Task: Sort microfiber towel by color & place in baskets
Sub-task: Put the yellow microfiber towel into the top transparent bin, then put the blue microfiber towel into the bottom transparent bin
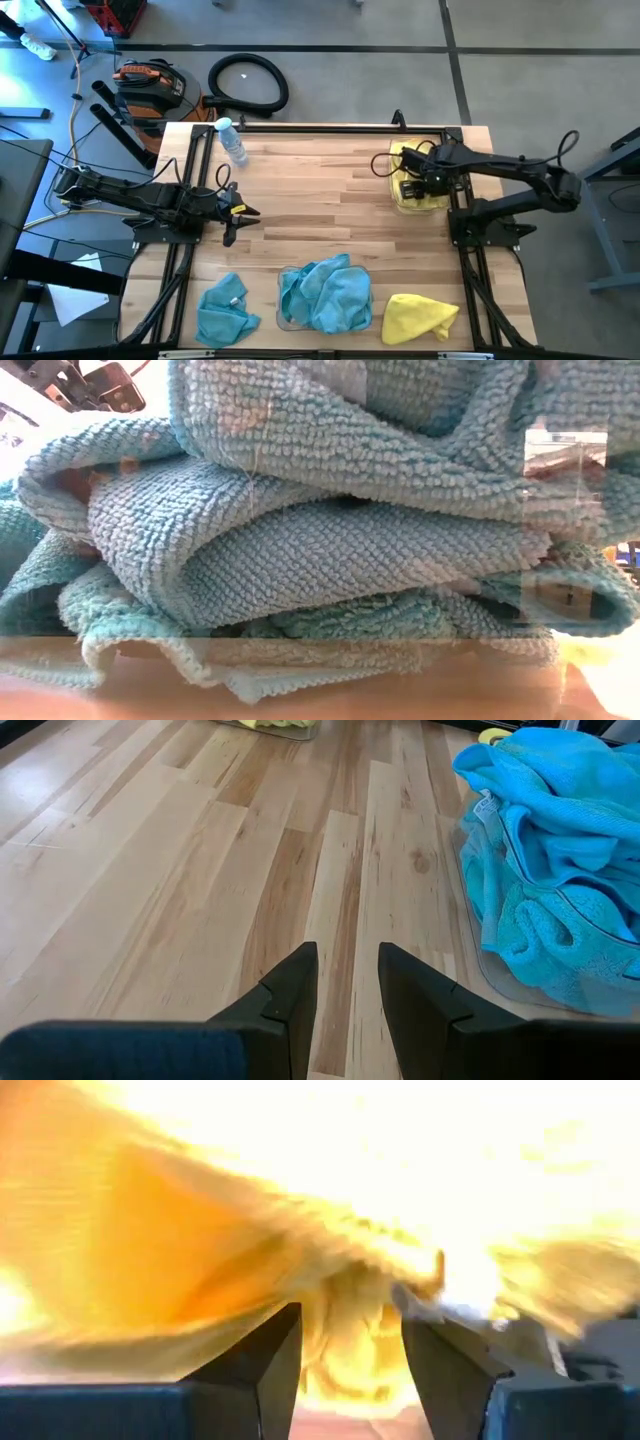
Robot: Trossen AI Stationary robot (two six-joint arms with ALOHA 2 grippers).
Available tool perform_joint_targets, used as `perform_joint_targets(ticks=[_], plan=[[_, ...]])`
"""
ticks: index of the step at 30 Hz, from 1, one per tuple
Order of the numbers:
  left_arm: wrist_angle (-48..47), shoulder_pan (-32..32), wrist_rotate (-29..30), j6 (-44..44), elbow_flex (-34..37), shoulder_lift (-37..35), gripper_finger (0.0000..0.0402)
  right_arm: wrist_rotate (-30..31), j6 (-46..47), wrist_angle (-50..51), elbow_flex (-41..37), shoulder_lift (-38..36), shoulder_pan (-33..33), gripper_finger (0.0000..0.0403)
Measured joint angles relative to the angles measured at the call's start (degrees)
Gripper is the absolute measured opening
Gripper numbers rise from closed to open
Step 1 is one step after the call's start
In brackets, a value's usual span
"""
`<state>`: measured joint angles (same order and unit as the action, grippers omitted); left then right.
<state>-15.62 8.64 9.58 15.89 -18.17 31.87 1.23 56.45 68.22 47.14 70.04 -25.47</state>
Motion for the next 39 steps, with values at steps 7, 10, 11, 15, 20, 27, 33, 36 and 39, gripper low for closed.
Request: perform_joint_targets(ticks=[7, 10, 11, 15, 20, 27, 33, 36, 39], plan=[[0.00, 0.00, 0.00, -0.01, 0.00, 0.00, 0.0097, 6.33, 1.86, 11.95, 10.48, -0.02, 2.69, 0.0169], [0.00, 0.00, 0.00, -0.03, 0.00, 0.01, 0.0097, 10.30, 3.59, 14.93, 14.77, -0.06, 5.99, 0.0169], [0.00, -0.01, 0.02, -0.03, 0.00, 0.01, 0.0097, 11.48, 4.07, 14.87, 15.86, -0.07, 7.52, 0.0169], [-0.01, 0.00, 0.60, -0.02, 0.00, 0.01, 0.0097, 15.89, 4.59, 12.11, 17.72, -0.07, 14.99, 0.0169], [-0.02, 0.00, 2.68, -0.08, 0.00, 0.01, 0.0097, 18.27, 9.12, 8.00, 17.72, -0.07, 26.76, 0.0169], [1.16, 0.00, 6.43, -0.08, 0.02, 0.01, 0.0097, 26.44, 14.16, 1.60, 17.70, -0.04, 42.99, 0.0169], [5.32, 0.10, 9.06, 1.03, -0.01, -0.01, 0.0097, 36.04, 13.98, -2.87, 17.68, 0.61, 52.38, 0.0169], [2.04, 1.37, 9.16, 3.95, -1.64, 1.01, 0.0097, 39.40, 14.86, -2.68, 17.66, 1.95, 55.00, 0.0169], [-1.52, 3.79, 9.51, 6.97, -5.06, 3.41, 0.0097, 41.71, 15.14, -2.17, 17.66, 3.89, 56.61, 0.0169]])
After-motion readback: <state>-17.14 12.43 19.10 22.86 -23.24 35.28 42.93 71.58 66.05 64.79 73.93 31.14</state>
